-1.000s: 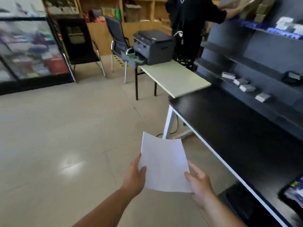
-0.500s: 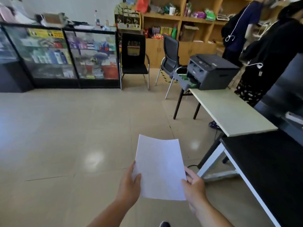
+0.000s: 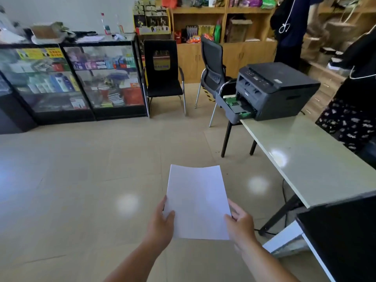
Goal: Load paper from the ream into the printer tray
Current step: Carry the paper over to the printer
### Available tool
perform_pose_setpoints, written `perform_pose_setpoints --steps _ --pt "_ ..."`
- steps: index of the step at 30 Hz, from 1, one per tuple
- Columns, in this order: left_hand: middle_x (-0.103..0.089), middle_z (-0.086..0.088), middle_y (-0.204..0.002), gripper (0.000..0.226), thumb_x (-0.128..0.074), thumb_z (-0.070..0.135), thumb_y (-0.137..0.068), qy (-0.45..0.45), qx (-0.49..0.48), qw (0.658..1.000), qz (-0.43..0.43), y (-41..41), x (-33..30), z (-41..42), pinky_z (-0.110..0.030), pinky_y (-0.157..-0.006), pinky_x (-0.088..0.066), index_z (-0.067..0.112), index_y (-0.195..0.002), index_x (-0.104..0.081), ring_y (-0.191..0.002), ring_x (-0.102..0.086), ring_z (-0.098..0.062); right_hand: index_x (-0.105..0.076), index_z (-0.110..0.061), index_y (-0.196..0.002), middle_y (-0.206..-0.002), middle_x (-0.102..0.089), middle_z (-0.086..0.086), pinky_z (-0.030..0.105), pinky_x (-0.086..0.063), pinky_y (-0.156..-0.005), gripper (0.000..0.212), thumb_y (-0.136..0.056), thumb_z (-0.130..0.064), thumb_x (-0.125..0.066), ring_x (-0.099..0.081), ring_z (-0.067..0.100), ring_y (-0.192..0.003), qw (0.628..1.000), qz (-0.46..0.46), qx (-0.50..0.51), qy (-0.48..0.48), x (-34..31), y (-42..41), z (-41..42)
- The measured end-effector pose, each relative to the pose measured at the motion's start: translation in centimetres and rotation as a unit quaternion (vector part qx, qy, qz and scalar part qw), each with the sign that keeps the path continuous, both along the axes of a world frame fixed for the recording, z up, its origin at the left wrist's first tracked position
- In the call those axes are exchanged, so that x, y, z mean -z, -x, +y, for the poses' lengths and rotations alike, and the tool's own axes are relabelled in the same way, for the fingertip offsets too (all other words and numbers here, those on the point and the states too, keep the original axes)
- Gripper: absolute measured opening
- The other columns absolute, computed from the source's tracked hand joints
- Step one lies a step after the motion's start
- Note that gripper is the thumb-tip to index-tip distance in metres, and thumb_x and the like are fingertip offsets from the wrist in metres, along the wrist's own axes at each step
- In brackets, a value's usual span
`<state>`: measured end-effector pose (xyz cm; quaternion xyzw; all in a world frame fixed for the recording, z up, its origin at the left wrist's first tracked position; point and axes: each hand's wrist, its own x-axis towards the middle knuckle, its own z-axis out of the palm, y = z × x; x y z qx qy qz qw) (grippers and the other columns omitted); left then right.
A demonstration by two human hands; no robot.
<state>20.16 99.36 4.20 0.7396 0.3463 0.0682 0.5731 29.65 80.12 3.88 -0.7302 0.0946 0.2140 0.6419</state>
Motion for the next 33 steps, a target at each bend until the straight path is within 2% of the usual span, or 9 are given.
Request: perform_pose_setpoints --steps 2,4,8,14,16,21,25,29,33 --pt "-0.054 0.009 -0.123 0.052 -0.049 0.011 -0.094 0.002 -0.008 1.000 -0.003 -3.1 -0.5 1.0 -0.029 -0.093 -0.040 0.024 -0.143 -0.037 -0.109 -0.053 -0.013 -0.063 -0.038 -0.117 -0.091 -0.080 -0.015 0.045 -0.059 -0.082 0.059 -0.085 0.008 -0.044 -0.075 0.018 -0.080 1.000 -0.001 -0.006 0.001 -0.8 -3.4 1.1" --pt "-0.055 0.006 -0.127 0.053 -0.050 0.014 -0.094 0.005 -0.019 1.000 -0.003 -5.9 -0.6 2.2 -0.033 -0.097 -0.043 0.026 -0.144 -0.036 -0.111 -0.054 -0.015 -0.064 -0.038 -0.115 -0.092 -0.080 -0.012 0.044 -0.060 -0.081 0.058 -0.085 0.008 -0.045 -0.077 0.018 -0.084 1.000 -0.004 -0.009 -0.005 -1.5 -6.4 2.4" --pt "-0.053 0.004 -0.133 0.054 -0.051 0.018 -0.095 0.017 -0.028 0.999 0.001 -11.9 -0.4 5.2 -0.039 -0.103 -0.044 0.028 -0.145 -0.034 -0.117 -0.053 -0.018 -0.063 -0.040 -0.116 -0.090 -0.080 -0.011 0.041 -0.060 -0.080 0.060 -0.084 0.008 -0.047 -0.075 0.017 -0.078 1.000 -0.011 -0.012 0.007 -1.7 -12.5 5.5" --pt "-0.052 0.003 -0.130 0.053 -0.049 0.013 -0.095 0.043 -0.032 0.999 -0.011 -21.1 0.9 11.1 -0.032 -0.096 -0.043 0.025 -0.145 -0.035 -0.115 -0.054 -0.019 -0.064 -0.037 -0.121 -0.088 -0.080 -0.013 0.032 -0.059 -0.073 0.060 -0.084 0.007 -0.047 -0.075 0.016 -0.081 1.000 -0.003 -0.010 0.022 -1.0 -21.2 11.4" --pt "-0.053 0.004 -0.130 0.052 -0.050 0.013 -0.096 0.054 -0.032 0.998 -0.015 -24.3 1.3 13.7 -0.031 -0.093 -0.044 0.024 -0.145 -0.035 -0.114 -0.055 -0.019 -0.065 -0.031 -0.124 -0.089 -0.080 -0.012 0.033 -0.059 -0.073 0.059 -0.083 0.008 -0.047 -0.076 0.016 -0.080 1.000 -0.005 -0.007 0.029 -0.6 -24.6 14.1" --pt "-0.053 0.007 -0.131 0.052 -0.048 0.017 -0.096 0.072 -0.022 0.997 -0.013 -32.5 1.5 21.4 -0.038 -0.101 -0.045 0.030 -0.144 -0.034 -0.117 -0.054 -0.018 -0.065 -0.025 -0.128 -0.092 -0.080 -0.008 0.032 -0.060 -0.070 0.057 -0.084 0.008 -0.048 -0.076 0.017 -0.083 0.999 -0.005 0.006 0.039 -0.6 -33.0 21.7" --pt "-0.054 0.009 -0.133 0.054 -0.048 0.021 -0.094 0.072 0.003 0.997 -0.007 -39.1 1.5 27.5 -0.042 -0.103 -0.046 0.036 -0.144 -0.035 -0.118 -0.055 -0.015 -0.065 -0.026 -0.129 -0.094 -0.080 -0.009 0.038 -0.061 -0.077 0.059 -0.084 0.008 -0.048 -0.076 0.017 -0.088 0.999 -0.004 0.009 0.045 -0.8 -39.3 26.9" --pt "-0.056 0.015 -0.129 0.053 -0.047 0.020 -0.092 0.079 0.019 0.997 -0.007 -45.2 1.2 31.7 -0.043 -0.103 -0.046 0.037 -0.141 -0.038 -0.117 -0.056 -0.011 -0.066 -0.027 -0.128 -0.096 -0.080 -0.011 0.027 -0.060 -0.068 0.059 -0.084 0.008 -0.048 -0.075 0.011 -0.087 0.999 -0.005 0.017 0.042 -1.2 -44.9 30.7" --pt "-0.058 0.017 -0.125 0.051 -0.049 0.019 -0.092 0.075 0.033 0.997 -0.007 -52.2 1.3 34.8 -0.041 -0.102 -0.046 0.039 -0.137 -0.041 -0.113 -0.057 -0.010 -0.064 -0.019 -0.131 -0.101 -0.079 0.001 0.019 -0.057 -0.059 0.056 -0.086 0.011 -0.047 -0.074 0.013 -0.086 0.998 0.006 0.040 0.037 -0.6 -51.2 33.4"
